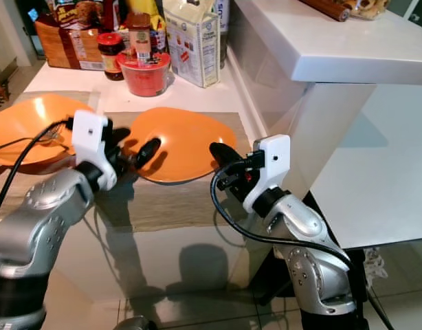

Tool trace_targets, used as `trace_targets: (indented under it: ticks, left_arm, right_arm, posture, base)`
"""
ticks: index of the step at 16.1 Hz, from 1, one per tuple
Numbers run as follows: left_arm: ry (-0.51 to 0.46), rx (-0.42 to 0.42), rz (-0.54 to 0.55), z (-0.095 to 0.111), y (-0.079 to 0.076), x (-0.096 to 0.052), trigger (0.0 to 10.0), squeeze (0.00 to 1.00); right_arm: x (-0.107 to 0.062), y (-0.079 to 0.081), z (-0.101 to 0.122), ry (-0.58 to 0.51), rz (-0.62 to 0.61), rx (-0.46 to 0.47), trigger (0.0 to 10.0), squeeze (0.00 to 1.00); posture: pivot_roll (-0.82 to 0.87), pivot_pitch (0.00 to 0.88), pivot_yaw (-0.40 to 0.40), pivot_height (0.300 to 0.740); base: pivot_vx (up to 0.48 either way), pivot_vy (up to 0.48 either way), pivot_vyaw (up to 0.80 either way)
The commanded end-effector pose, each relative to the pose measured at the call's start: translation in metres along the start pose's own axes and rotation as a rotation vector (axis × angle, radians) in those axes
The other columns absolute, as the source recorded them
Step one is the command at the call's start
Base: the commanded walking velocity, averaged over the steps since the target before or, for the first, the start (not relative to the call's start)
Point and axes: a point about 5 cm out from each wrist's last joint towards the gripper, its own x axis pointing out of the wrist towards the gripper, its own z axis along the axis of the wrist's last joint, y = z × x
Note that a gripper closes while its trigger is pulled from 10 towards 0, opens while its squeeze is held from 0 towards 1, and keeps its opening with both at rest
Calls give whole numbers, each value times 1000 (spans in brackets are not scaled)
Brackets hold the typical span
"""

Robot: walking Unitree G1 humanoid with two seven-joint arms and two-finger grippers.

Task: Setting the table

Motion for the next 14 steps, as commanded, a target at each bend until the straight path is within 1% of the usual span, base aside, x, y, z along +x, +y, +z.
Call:
trace_targets:
  ticks: [1,2,3,5,7,8,9,11,12,14]
  left_arm:
    - [-12,36,-6,5,-3,-4,10000,0]
    - [-51,74,23,4,-1,-14,10000,0]
    - [-77,108,35,4,-2,-19,10000,0]
    - [-94,106,22,1,-7,-26,10000,0]
    - [-73,74,-9,-2,-12,-29,10000,0]
    - [-48,-2,-30,-5,-16,-30,10000,0]
    - [-40,-53,-38,-6,-16,-30,10000,0]
    - [-53,-20,-48,-4,-19,-31,10000,0]
    - [-65,33,-51,-1,-20,-30,10000,0]
    - [-101,173,-80,12,-20,-28,10000,0]
  right_arm:
    - [-1,0,0,-3,-9,-12,10000,0]
    - [-1,-1,-1,-4,-17,-16,10000,0]
    - [-1,-2,-2,-3,-25,-22,10000,0]
    - [0,-3,-4,-1,-34,-27,10000,0]
    - [1,-3,-6,3,-33,-28,10000,0]
    - [2,-2,-7,4,-31,-24,10000,0]
    - [3,-2,-7,5,-31,-23,10000,0]
    - [4,-1,-8,6,-26,-17,10000,0]
    - [5,-1,-9,5,-23,-16,10000,0]
    - [8,0,-9,-2,-23,-18,10000,0]
  posture:
    - [122,0,-29,740]
    - [129,0,-34,740]
    - [135,0,-38,740]
    - [142,0,-45,740]
    - [144,0,-49,740]
    - [147,0,-53,740]
    - [148,0,-56,740]
    - [153,0,-60,740]
    - [154,0,-58,740]
    - [154,0,-44,740]
  base:
    - [0,0,0]
    - [0,0,0]
    - [0,0,0]
    - [0,0,0]
    - [0,0,0]
    - [0,0,0]
    - [0,0,0]
    - [0,0,0]
    - [0,0,0]
    - [0,0,0]
